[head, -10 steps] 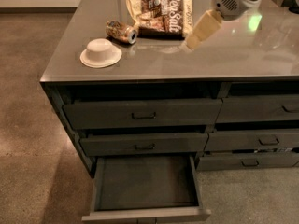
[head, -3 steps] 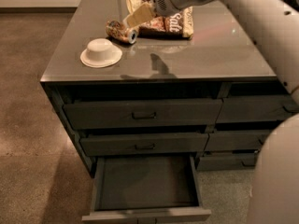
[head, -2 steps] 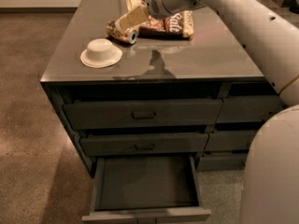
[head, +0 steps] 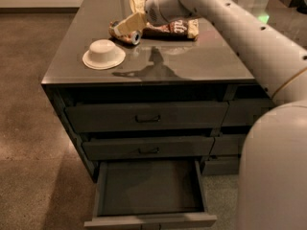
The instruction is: Place orange can into bottom drawer
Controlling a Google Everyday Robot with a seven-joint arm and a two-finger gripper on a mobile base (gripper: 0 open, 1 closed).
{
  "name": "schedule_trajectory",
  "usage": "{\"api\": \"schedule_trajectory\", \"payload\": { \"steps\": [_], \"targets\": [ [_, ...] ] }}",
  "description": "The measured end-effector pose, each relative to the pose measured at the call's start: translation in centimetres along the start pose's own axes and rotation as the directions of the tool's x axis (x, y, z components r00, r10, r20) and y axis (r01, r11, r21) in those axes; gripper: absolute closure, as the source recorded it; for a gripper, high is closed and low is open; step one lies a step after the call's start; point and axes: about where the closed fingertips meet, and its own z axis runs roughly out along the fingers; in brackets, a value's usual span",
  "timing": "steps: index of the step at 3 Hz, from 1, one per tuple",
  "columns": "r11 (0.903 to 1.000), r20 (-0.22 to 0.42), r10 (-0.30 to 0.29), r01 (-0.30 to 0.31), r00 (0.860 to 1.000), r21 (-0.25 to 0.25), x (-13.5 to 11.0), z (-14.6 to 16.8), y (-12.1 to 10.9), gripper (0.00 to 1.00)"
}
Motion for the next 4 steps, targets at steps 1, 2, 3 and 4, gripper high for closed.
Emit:
{"api": "schedule_trajectory", "payload": {
  "steps": [1, 2, 3, 4],
  "targets": [
    [0.9998, 0.023, 0.02, -0.02, 1.0, 0.0, 0.8, 2.8, -0.6, 0.19],
    [0.9994, 0.045, 0.033, -0.033, 0.998, 0.003, 1.1, 4.9, -1.0, 0.42],
    [0.9991, 0.054, 0.042, -0.042, 0.998, 0.002, 1.5, 6.5, -1.3, 0.48],
    [0.9984, 0.052, 0.057, -0.057, 0.997, -0.005, 2.4, 8.2, -1.6, 0.25]
  ]
}}
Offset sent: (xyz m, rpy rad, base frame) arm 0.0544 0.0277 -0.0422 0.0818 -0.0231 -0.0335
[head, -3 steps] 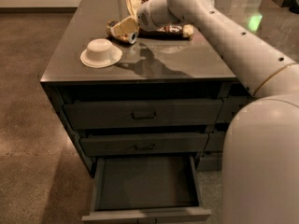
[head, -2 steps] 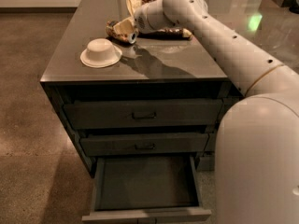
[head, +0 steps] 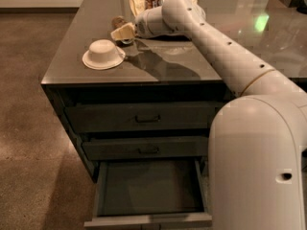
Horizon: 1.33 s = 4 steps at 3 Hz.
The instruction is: Place orange can into bottom drawer
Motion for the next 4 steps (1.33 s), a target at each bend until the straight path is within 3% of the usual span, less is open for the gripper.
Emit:
{"api": "schedule_trajectory", "payload": {
  "steps": [1, 2, 3, 4],
  "targets": [
    [0.9998, -0.007, 0.019, -0.019, 1.0, -0.002, 1.08, 1.56, -0.56, 0.0],
    [0.9997, -0.008, 0.024, -0.024, 1.0, -0.001, 1.15, 1.71, -0.61, 0.0],
    [0.9992, -0.007, 0.04, -0.04, 0.999, 0.008, 1.07, 1.67, -0.84, 0.19],
    [0.9984, -0.006, 0.054, -0.053, 0.999, 0.019, 0.82, 1.45, -1.08, 0.29]
  ]
}}
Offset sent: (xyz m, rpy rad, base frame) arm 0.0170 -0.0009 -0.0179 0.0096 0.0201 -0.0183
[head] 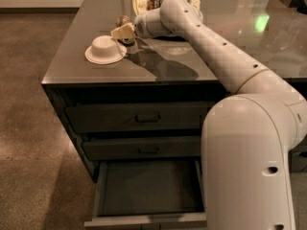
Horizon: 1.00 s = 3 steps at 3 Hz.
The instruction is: Place orange can into bottom drawer
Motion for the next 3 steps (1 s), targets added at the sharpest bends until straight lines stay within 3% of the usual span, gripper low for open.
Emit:
{"api": "schedule_trajectory", "payload": {
  "steps": [3],
  "targets": [
    [0.9988, -0.024, 0.044, -0.043, 0.999, 0.022, -0.59, 0.04, -0.33, 0.26]
  ]
}}
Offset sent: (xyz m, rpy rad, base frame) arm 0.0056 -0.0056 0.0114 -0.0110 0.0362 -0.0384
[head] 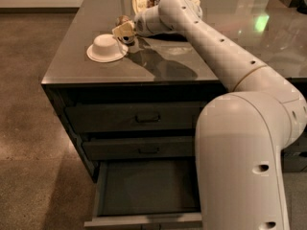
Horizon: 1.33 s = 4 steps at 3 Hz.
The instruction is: Place orange can into bottom drawer
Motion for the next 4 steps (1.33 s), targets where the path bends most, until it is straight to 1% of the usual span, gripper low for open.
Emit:
{"api": "schedule_trajectory", "payload": {
  "steps": [1, 2, 3, 4],
  "targets": [
    [0.9997, -0.004, 0.025, -0.025, 1.0, 0.003, -0.25, 0.02, 0.0, 0.26],
    [0.9987, 0.012, 0.051, -0.051, 0.999, 0.007, -0.78, -0.26, -0.02, 0.19],
    [0.9968, 0.017, 0.078, -0.078, 0.997, 0.015, -1.21, -0.52, 0.0, 0.19],
    [0.9942, 0.007, 0.105, -0.106, 0.994, 0.021, -1.16, -0.11, 0.21, 0.22]
  ]
}}
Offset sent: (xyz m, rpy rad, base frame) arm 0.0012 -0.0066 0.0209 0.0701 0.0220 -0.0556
